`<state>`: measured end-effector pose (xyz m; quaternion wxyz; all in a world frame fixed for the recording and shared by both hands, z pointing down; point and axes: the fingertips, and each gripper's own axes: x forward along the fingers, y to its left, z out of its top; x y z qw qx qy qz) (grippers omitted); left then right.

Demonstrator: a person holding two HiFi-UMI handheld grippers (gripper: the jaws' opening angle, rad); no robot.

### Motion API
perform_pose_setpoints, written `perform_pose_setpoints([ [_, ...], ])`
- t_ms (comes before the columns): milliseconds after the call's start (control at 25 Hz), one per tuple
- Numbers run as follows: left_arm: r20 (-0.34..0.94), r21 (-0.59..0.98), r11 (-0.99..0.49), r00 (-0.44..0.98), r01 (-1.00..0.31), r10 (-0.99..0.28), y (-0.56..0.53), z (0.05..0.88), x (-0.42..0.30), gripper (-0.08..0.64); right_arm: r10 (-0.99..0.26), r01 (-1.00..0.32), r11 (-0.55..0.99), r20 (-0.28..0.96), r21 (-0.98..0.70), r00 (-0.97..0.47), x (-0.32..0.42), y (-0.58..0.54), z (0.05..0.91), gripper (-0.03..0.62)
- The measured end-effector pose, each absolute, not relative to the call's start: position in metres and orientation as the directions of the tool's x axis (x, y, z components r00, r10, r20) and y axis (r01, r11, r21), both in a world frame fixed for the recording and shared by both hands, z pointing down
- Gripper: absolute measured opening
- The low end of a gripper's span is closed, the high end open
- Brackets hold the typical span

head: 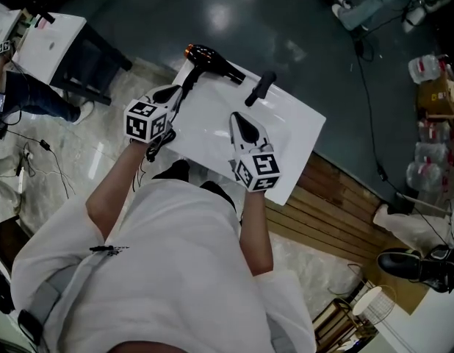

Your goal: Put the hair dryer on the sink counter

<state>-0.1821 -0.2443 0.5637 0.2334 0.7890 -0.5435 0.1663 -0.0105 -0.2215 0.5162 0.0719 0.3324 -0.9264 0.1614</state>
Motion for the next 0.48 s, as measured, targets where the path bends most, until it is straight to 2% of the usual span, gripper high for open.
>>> perform_pose_setpoints([
  [480,0.475,0.2,-0.264,0.329,-0.944,-0.816,-0.203,0.544,-0.156,0.003,-0.553,-0.587,0.779,0.199,-0.22,-0.809,0.017,-0.203,0.496,0.008],
])
